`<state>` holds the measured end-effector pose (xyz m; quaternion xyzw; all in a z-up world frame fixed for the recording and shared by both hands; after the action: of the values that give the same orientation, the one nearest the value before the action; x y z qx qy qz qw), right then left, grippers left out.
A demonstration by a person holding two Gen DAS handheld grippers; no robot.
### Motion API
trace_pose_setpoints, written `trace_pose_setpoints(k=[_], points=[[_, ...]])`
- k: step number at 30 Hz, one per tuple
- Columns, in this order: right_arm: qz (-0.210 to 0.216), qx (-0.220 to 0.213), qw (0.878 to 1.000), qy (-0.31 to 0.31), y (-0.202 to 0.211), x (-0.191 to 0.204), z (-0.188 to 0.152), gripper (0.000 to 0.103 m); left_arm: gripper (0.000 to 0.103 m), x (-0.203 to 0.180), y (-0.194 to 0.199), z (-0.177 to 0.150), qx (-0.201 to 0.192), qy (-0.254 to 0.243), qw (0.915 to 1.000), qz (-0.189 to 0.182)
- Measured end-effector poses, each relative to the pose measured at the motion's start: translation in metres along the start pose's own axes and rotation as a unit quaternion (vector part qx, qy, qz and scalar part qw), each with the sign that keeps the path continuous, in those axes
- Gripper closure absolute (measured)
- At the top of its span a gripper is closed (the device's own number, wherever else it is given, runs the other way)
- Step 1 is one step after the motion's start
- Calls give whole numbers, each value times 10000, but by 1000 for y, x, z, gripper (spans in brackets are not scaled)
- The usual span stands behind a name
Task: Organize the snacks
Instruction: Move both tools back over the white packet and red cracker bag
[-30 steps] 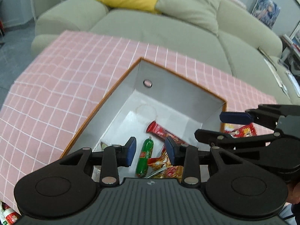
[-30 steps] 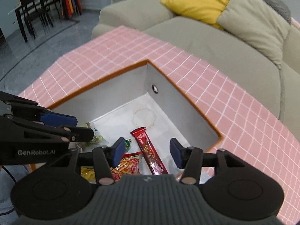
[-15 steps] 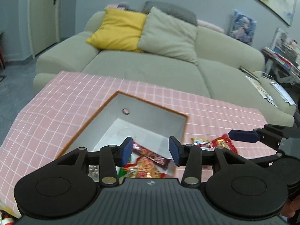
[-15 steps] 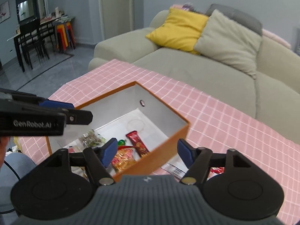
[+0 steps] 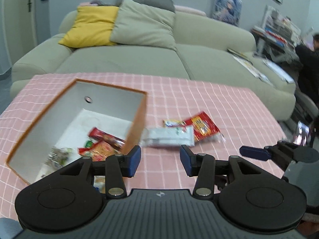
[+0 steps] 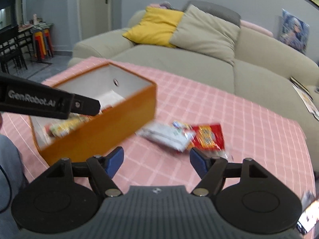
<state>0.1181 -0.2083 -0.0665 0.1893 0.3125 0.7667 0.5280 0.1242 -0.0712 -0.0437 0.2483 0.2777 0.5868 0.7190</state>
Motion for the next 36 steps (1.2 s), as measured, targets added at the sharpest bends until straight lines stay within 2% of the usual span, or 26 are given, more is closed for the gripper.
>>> trace_pose_setpoints(k=[3,10,15,26,30,36], points=[[-163,98,9998,-116,-6,-16,-18,32,50,-14,-13,-9,224,-134,9996,-94],[-495,240,9974,-456,-21,-53,-49,32,50,-36,-33,-24,470,-254,9983,-215],[-495,427,9960,-604,-35,-68,-60,33,50,-42,-54,-30,646,-151,9973,-309],[-393,413,9984,-71,-78,-78,-43,33,50,-36,-102,-25,948,-361,9948,-65],[-365,510,9977,-242,-96,-92,-33,40,50,-32,-117,-20,1001,-126,9949,-69],[-327,462,9974,-442,-123,-110,-9,41,47,-36,-135,-7,1042,201,9940,-251]])
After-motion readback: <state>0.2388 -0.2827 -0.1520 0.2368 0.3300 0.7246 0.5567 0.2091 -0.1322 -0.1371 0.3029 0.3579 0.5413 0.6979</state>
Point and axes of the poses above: each gripper's, at about its wrist camera, not at the fingertips, and y roughly against the way its jaws point, x to its left, z to its top, the point moved 6 cm from there along -y, roughly the way its jaws point, and after that the axes turned 2 degrees about -x, right-handed, at the moved point
